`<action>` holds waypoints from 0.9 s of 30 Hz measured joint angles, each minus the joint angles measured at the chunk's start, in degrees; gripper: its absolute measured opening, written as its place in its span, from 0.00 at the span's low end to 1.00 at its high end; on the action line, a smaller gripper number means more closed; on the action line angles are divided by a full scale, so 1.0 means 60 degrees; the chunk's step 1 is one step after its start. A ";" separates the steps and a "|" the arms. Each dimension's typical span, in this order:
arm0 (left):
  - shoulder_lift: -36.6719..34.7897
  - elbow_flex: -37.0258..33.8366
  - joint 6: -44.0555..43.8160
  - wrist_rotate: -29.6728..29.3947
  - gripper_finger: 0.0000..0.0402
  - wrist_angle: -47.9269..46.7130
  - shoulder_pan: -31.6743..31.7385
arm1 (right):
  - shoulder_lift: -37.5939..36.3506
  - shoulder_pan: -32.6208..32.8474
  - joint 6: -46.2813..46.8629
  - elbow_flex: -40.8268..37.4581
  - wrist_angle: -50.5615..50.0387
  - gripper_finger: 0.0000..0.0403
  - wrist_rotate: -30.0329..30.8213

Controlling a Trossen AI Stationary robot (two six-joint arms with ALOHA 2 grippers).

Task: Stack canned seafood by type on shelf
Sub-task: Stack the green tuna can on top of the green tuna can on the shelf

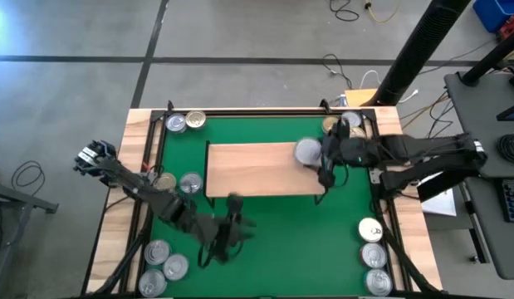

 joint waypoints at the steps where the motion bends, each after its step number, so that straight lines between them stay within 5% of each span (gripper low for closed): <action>1: -0.0112 0.0000 -0.0049 0.0014 0.31 -0.0046 0.0390 | -0.0043 -0.0288 -0.0112 -0.0087 -0.0011 0.91 -0.0259; 11: -0.0646 0.0000 -0.0165 0.4695 0.31 0.0879 0.4624 | -0.0155 -0.2352 -0.1100 -0.0641 0.0075 0.91 -0.2020; 17: -0.0402 0.0056 -0.0541 0.5578 0.31 0.1627 0.5903 | -0.0147 -0.3148 -0.1122 -0.0645 0.0212 0.91 -0.3389; 27: 0.0239 0.0966 -0.0505 0.6116 0.31 0.1739 0.6589 | -0.0093 -0.3596 -0.1205 -0.1005 0.0150 0.91 -0.3728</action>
